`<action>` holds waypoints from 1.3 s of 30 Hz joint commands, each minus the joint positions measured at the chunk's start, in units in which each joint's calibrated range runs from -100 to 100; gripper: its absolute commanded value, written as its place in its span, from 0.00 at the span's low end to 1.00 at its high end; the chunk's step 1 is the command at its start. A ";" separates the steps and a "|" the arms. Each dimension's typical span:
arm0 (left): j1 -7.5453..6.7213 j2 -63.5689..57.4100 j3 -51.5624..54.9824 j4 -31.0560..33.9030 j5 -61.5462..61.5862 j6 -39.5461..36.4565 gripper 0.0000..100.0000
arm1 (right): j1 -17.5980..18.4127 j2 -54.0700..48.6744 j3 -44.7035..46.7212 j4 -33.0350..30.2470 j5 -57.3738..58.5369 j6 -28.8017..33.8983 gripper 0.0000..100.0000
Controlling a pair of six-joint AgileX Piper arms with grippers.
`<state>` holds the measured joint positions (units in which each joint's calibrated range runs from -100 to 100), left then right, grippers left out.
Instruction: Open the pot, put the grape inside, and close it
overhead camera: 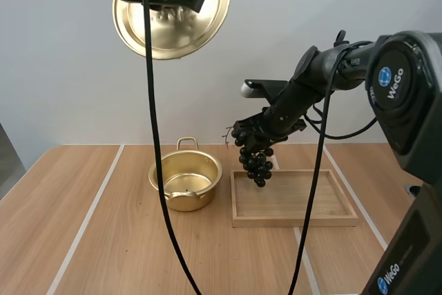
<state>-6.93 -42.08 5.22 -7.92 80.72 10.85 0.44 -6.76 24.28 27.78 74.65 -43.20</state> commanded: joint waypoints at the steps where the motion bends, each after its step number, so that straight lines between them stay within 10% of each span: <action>1: 0.05 -1.94 -2.74 -1.27 -2.43 -0.30 0.00 | 0.04 -1.87 -2.35 -0.01 1.91 -0.39 0.00; 39: 3.21 -9.53 -4.48 -2.88 2.56 -0.63 0.00 | 14.26 9.33 -10.88 4.73 -5.50 -2.64 0.00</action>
<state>-4.02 -51.21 1.28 -9.67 83.95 10.67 14.67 1.80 13.86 32.20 69.79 -44.96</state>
